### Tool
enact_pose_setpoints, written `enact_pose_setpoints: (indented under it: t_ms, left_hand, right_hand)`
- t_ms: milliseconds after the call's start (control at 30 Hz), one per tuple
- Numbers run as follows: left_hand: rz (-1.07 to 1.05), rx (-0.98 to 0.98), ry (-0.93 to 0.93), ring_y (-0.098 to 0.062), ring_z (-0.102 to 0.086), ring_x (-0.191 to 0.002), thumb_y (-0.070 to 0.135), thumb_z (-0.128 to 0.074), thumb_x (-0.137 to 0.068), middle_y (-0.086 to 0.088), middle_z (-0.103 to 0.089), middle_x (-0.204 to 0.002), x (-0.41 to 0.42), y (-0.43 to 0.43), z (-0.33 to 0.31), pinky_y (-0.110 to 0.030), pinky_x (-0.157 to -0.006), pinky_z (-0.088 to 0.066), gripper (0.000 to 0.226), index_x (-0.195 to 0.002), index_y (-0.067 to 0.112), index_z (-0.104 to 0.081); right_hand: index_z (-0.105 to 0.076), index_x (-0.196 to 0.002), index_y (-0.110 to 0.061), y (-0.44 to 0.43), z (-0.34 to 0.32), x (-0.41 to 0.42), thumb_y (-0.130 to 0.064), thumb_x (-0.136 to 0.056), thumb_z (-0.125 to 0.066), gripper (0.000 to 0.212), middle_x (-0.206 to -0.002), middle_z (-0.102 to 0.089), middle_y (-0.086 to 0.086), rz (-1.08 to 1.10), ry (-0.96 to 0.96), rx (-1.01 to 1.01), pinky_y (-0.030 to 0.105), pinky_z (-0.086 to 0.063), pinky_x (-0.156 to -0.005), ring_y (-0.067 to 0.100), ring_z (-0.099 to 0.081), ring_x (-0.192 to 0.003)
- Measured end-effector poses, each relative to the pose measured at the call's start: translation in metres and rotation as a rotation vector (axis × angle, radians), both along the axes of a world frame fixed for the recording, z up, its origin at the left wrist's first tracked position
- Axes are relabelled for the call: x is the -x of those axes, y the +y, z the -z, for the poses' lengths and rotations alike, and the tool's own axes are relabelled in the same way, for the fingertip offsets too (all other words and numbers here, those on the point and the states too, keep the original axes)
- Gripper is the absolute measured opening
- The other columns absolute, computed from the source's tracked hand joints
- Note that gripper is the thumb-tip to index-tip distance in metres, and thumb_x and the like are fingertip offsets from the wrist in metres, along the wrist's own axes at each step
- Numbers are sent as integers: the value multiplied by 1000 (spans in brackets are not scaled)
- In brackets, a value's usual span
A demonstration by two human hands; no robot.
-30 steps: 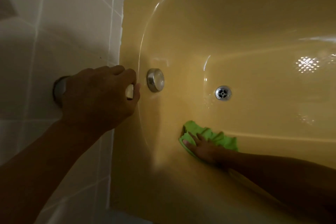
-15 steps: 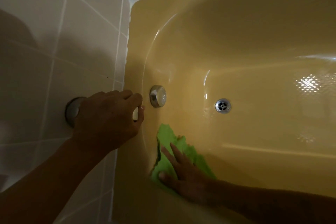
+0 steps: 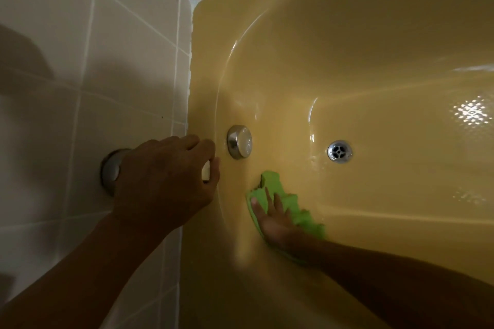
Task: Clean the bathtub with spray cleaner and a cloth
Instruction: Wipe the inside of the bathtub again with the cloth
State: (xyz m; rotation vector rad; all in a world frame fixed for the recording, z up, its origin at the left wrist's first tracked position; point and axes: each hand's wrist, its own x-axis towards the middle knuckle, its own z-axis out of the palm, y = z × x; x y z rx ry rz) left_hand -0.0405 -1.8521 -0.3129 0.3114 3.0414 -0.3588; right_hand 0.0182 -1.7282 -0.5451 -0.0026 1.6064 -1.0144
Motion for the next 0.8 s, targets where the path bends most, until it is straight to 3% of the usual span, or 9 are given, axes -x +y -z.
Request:
enact_pose_setpoints:
  t_ms: [133, 267, 400, 500, 633, 800]
  left_hand:
    - [-7, -16, -19, -21, -37, -54, 36, -53, -95, 0, -48, -66, 0, -2, 3, -32, -55, -34, 24, -77, 20, -53]
    - [-30, -8, -19, -30, -47, -54, 38, -51, -95, -2, -50, -67, 0, -1, 2, -38, -53, -43, 25, -77, 21, -51]
    - [5, -26, -10, -30, -48, -52, 34, -55, -93, -2, -49, -65, 0, 1, 0, -37, -52, -44, 23, -75, 20, -51]
    - [5, -10, -7, -31, -52, -54, 33, -58, -91, -2, -52, -66, 1, 3, -1, -34, -54, -39, 22, -74, 22, -51]
    - [15, -41, -17, -29, -50, -54, 34, -57, -92, 1, -49, -66, 1, 2, -2, -33, -54, -39, 22, -75, 24, -46]
    - [4, -66, -27, -24, -46, -52, 37, -58, -91, 5, -43, -65, 0, 1, 0, -31, -54, -38, 26, -77, 30, -37]
  right_hand:
    - [12, -155, -52, -38, -23, 29, -78, -95, -13, 70, -169, 19, -9, 213, 10, 41, 70, 3, -118, 37, 12, -155]
    - [11, -157, -49, -41, -49, 29, -77, -96, -20, 74, -168, 20, -15, 265, 74, 110, 68, 0, -120, 32, 11, -156]
    - [23, -150, -54, -21, -63, 7, -87, -83, -22, 88, -163, 31, -19, 102, 222, 210, 69, -1, -120, 29, 15, -155]
    - [32, -132, -69, 1, -59, -9, -92, -80, -19, 76, -157, 39, -26, -21, 293, 269, 67, -2, -122, 24, 19, -155]
    - [27, -126, -74, 32, -40, -23, -84, -89, -25, 64, -154, 36, -33, -124, 254, 277, 64, 2, -122, 16, 18, -155]
    - [11, -157, -44, 48, -19, -19, -87, -79, -11, 92, -165, 18, -21, -167, 56, 107, 63, 2, -122, 19, 11, -157]
